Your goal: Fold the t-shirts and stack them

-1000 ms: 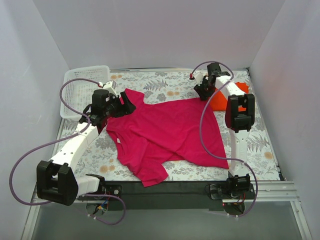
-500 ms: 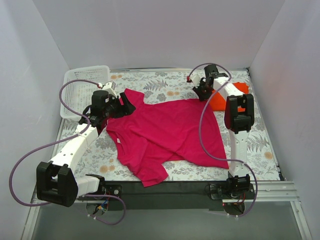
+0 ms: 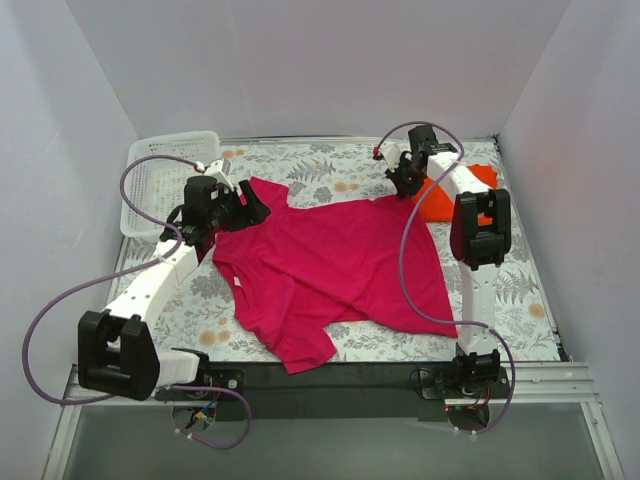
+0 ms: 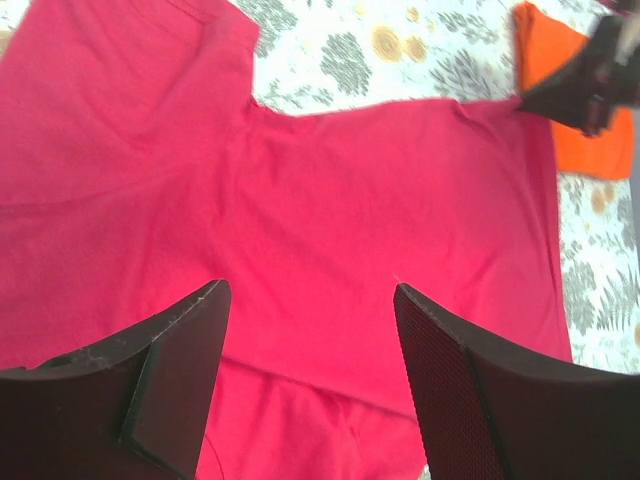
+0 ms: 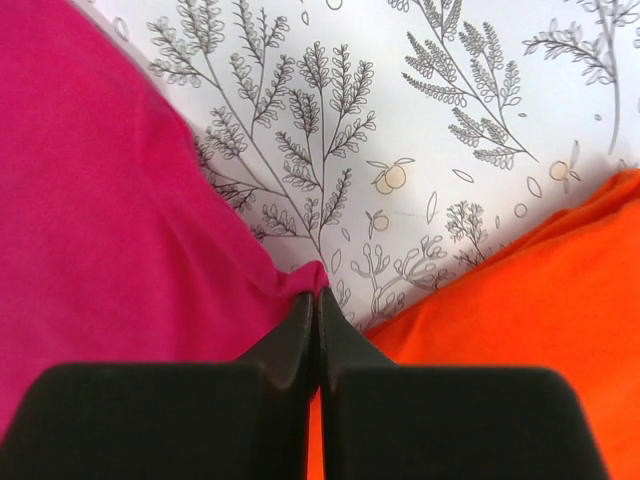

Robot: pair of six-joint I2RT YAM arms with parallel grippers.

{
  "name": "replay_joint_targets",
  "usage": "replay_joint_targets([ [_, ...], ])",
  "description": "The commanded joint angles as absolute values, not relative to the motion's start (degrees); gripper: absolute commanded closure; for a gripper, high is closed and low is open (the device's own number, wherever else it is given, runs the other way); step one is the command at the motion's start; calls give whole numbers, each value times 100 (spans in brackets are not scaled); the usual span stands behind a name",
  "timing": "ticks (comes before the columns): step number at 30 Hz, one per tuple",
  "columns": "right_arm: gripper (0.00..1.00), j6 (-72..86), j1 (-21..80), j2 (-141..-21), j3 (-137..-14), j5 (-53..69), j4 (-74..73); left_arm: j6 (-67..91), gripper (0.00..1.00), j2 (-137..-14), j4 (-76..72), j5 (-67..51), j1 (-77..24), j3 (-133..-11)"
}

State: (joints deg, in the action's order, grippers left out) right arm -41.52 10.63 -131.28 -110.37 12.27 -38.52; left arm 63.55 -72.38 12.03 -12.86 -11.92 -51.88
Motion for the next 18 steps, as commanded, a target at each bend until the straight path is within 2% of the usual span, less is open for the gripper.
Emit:
replay_joint_targets([
  [1,99,-4025,1081,-12490,-10908,1459,-3665,6407,39,-7847,958,-1291,-994,-5747],
  [9,99,-4070,1055,-11909,-10073,2012,-3314,6091,47,-10612,966,-669,-958,-7847],
  [14,99,-3955,967,-11804,-9888,2302,-3226,5696,57,-11688,1072,-238,-958,-9164],
  [18,99,-3859,879,-11707,-9826,2417,-3164,5292,60,-12356,1107,228,-958,-9869],
])
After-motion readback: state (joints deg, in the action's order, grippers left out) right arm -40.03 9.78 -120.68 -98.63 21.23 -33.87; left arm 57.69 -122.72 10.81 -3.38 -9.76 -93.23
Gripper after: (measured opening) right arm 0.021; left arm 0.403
